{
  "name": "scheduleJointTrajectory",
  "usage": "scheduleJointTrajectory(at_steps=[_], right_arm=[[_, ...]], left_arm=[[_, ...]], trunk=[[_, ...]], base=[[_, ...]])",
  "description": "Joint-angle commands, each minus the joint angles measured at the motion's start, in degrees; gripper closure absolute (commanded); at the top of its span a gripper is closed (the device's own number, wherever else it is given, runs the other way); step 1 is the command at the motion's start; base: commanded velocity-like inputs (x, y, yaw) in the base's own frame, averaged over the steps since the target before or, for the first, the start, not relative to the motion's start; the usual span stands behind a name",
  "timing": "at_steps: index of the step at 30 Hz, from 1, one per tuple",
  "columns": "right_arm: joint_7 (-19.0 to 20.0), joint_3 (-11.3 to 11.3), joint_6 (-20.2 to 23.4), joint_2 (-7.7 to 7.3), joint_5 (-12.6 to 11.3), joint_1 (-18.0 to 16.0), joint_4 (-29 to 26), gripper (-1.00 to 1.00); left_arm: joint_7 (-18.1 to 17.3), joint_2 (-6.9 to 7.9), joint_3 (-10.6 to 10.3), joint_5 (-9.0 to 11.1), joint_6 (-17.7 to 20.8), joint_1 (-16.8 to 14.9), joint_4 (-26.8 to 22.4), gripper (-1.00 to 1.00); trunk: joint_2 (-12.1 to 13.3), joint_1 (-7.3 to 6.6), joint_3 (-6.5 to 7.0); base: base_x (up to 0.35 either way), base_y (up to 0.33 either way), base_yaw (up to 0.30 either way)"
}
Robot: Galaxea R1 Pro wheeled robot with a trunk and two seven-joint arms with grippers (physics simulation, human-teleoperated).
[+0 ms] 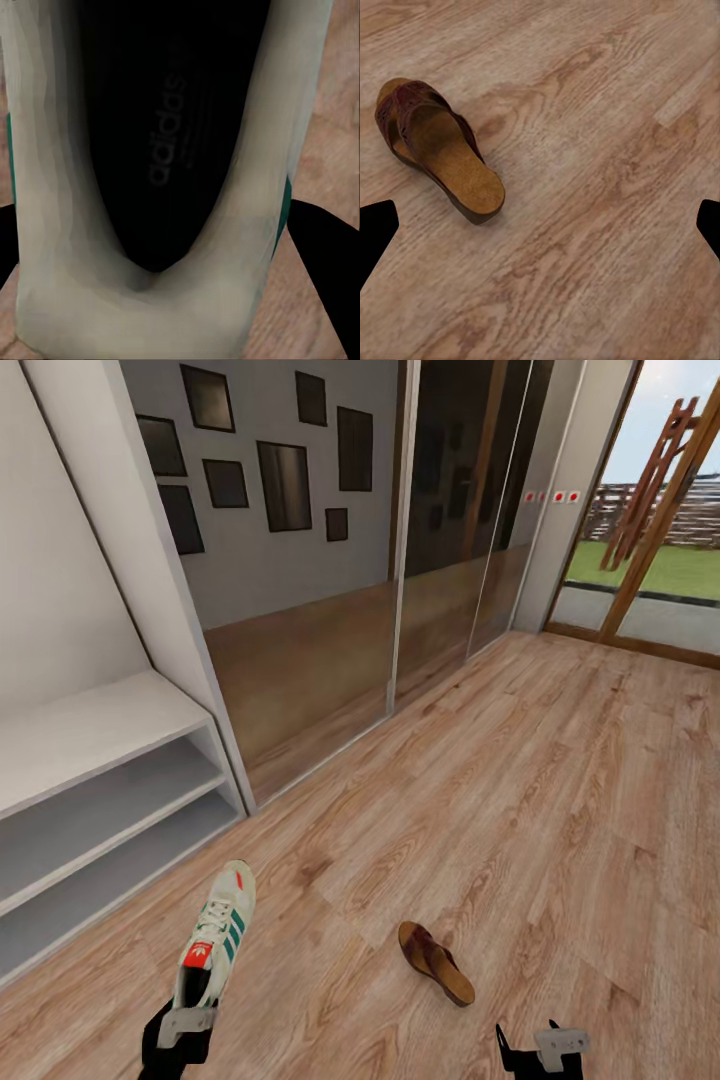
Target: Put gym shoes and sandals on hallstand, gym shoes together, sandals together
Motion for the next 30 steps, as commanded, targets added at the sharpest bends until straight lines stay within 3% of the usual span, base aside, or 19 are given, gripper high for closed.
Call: scheduleJointTrajectory(at_steps=[1,4,5,9,11,12,15,18,22,30], right_arm=[[-0.2,-0.4,-0.2,0.01,0.6,0.0,0.0,-1.00],[-0.1,0.4,-0.1,0.01,1.0,0.0,-1.4,-1.00],[-0.1,1.8,0.4,0.01,2.0,0.0,-3.8,-1.00],[-0.1,3.7,3.2,0.01,4.0,0.0,-8.3,-1.00],[-0.1,4.2,6.6,0.01,4.7,0.0,-11.0,-1.00],[-0.1,4.5,10.8,0.01,5.0,0.0,-14.3,-1.00],[0.2,4.7,15.2,0.06,5.2,0.0,-17.4,-1.00],[5.0,4.9,18.2,-0.11,5.4,0.0,-19.1,-1.00],[9.1,4.8,18.8,-0.24,5.5,0.0,-19.5,-1.00],[10.1,4.5,18.9,-0.36,5.4,0.0,-19.5,-1.00]], left_arm=[[-2.0,-0.14,0.9,0.0,0.7,-0.8,-0.1,1.00],[-11.9,-0.39,0.9,0.0,7.1,-5.2,-0.7,1.00],[-17.7,-0.29,0.8,-0.1,11.0,-7.4,-0.9,1.00],[-26.0,0.02,0.8,-0.2,16.5,-10.8,-2.2,1.00],[-29.8,0.18,0.8,-0.2,19.8,-12.7,-3.6,1.00],[-32.8,0.26,0.8,-0.2,23.5,-14.1,-5.3,1.00],[-34.8,0.20,0.7,-0.2,26.5,-14.8,-7.7,1.00],[-35.9,-0.03,0.5,-0.1,28.3,-14.8,-11.4,1.00],[-36.3,-0.08,0.4,-0.1,28.7,-14.8,-12.7,1.00],[-36.3,0.17,0.5,-0.1,28.9,-14.8,-12.9,1.00]], trunk=[[0.0,-0.01,-0.05],[0.0,-0.01,-0.05],[0.0,-0.01,-0.05],[0.0,-0.01,-0.05],[0.0,-0.01,-0.05],[0.0,-0.01,-0.05],[0.0,-0.01,-0.05],[0.0,-0.01,-0.05],[0.0,-0.01,-0.05],[0.0,-0.01,-0.05]], base=[[0.005,0.000,0.000],[0.002,0.000,0.000],[0.000,0.000,0.000],[0.000,0.000,0.000],[0.000,0.000,0.000],[0.000,0.000,0.000],[0.000,0.000,0.000],[0.020,0.000,0.000],[0.223,0.000,0.000],[0.316,-0.027,0.000]])
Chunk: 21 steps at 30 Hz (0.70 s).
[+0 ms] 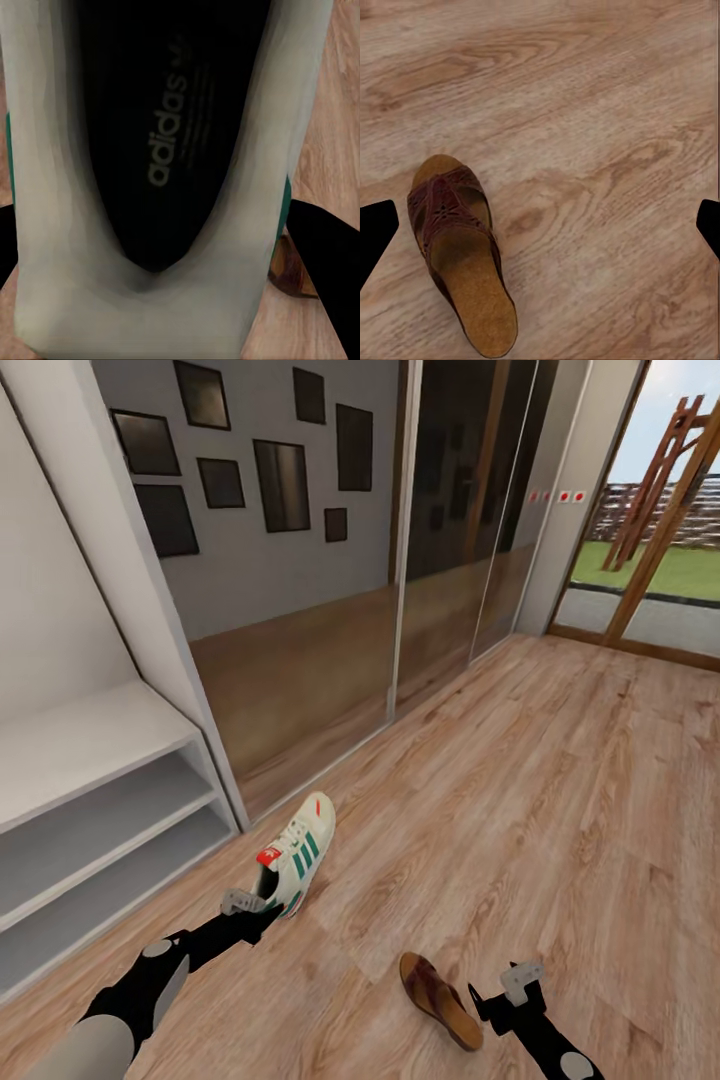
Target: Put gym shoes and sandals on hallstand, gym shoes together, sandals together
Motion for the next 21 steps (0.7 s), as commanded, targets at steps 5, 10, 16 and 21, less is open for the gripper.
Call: scheduleJointTrajectory(at_steps=[5,10,16,21], right_arm=[[0.3,-0.2,-0.2,0.01,0.0,0.0,0.1,-1.00],[0.3,-0.2,-0.2,0.01,-0.1,0.0,0.1,-1.00],[0.2,-0.2,-0.2,0.01,-0.1,0.0,0.1,-1.00],[0.2,-0.2,-0.2,0.01,-0.1,0.0,0.0,-1.00]], left_arm=[[-0.3,-0.17,0.3,-0.2,-0.3,0.0,0.0,1.00],[-0.3,-0.20,0.3,-0.2,-0.5,0.0,0.0,1.00],[-0.3,-0.21,0.3,-0.1,-0.5,0.0,0.0,1.00],[-0.4,-0.23,0.4,-0.1,-0.5,0.0,-0.1,1.00]], trunk=[[0.0,0.02,-0.04],[0.0,0.02,-0.04],[0.0,0.02,-0.04],[0.0,0.02,-0.04]], base=[[0.266,-0.159,0.036],[0.193,-0.208,0.218],[0.062,-0.203,0.251],[0.007,-0.041,0.063]])
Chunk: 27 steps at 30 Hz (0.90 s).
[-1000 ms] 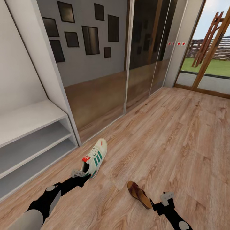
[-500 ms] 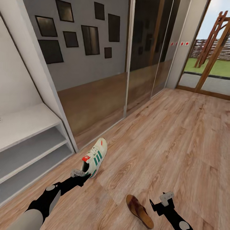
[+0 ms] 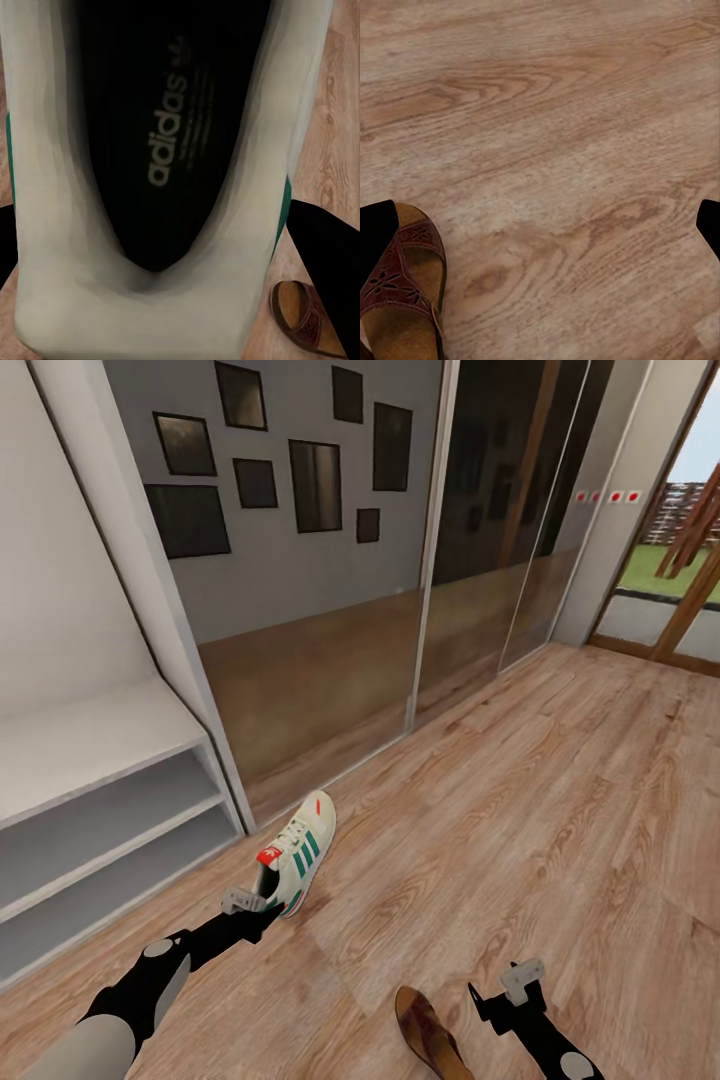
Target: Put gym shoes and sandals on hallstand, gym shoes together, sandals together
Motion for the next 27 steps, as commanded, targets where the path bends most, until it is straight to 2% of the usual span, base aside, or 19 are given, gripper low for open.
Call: scheduleJointTrajectory(at_steps=[1,9,20,27], right_arm=[[0.3,-0.1,-0.2,0.00,0.0,0.0,0.0,-1.00],[0.3,-0.1,-0.2,0.00,0.0,0.0,0.0,-1.00],[0.4,-0.1,-0.2,0.08,0.0,0.0,0.1,-1.00],[0.4,-0.1,-0.2,0.09,0.0,0.0,0.1,-1.00]], left_arm=[[-0.3,-0.05,0.3,-0.2,-0.2,0.0,0.1,1.00],[-0.3,-0.14,0.4,-0.2,-0.2,0.0,0.1,1.00],[-0.3,-0.10,0.5,-0.2,-0.2,0.0,0.1,1.00],[-0.3,-0.10,0.5,-0.1,-0.2,0.0,0.1,1.00]], trunk=[[0.0,-0.01,-0.04],[0.0,-0.01,-0.04],[0.0,-0.01,-0.04],[0.0,-0.01,-0.04]], base=[[0.002,-0.013,0.020],[0.000,-0.002,0.004],[0.000,-0.214,0.004],[-0.055,-0.068,0.092]])
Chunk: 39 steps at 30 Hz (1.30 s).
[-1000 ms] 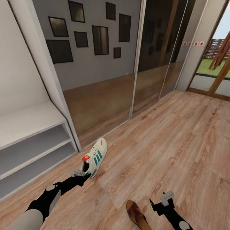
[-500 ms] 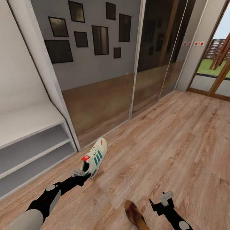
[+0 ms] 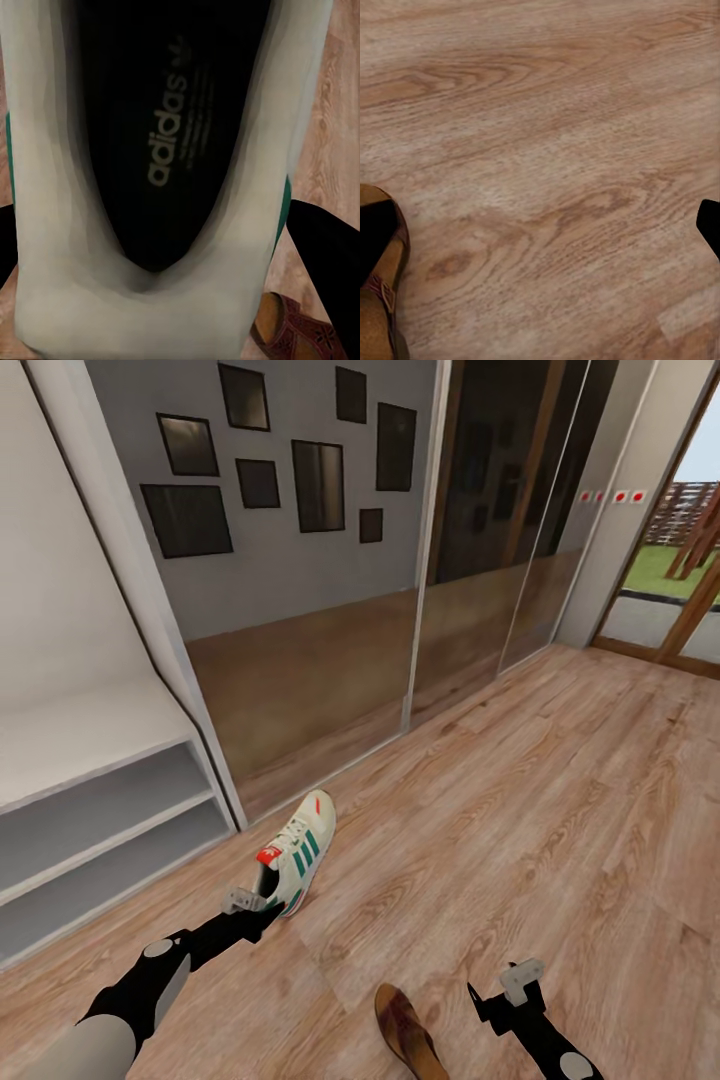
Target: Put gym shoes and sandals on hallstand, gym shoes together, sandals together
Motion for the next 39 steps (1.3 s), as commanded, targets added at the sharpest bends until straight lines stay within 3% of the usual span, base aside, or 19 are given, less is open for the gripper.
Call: scheduleJointTrajectory(at_steps=[1,15,24,39], right_arm=[[0.3,-0.1,-0.2,-0.01,0.0,0.0,0.0,-1.00],[0.2,-0.2,-0.2,0.02,0.0,0.0,0.0,-1.00],[0.2,-0.1,-0.2,-0.01,0.1,0.0,0.1,-1.00],[0.3,-0.2,-0.1,0.07,-0.1,0.0,0.0,-1.00]], left_arm=[[-0.3,0.00,0.3,-0.1,-0.2,0.0,0.1,1.00],[-0.2,-0.02,0.3,-0.2,-0.2,0.0,0.1,1.00],[-0.3,0.00,0.4,-0.1,-0.3,0.0,0.1,1.00],[-0.3,0.05,0.2,-0.2,-0.2,0.0,-0.3,1.00]], trunk=[[0.0,-0.02,-0.04],[0.0,-0.02,-0.04],[0.0,-0.02,-0.04],[-0.4,0.20,-0.22]], base=[[-0.045,-0.016,0.126],[-0.010,-0.003,0.202],[-0.174,0.000,0.008],[-0.013,0.000,0.000]])
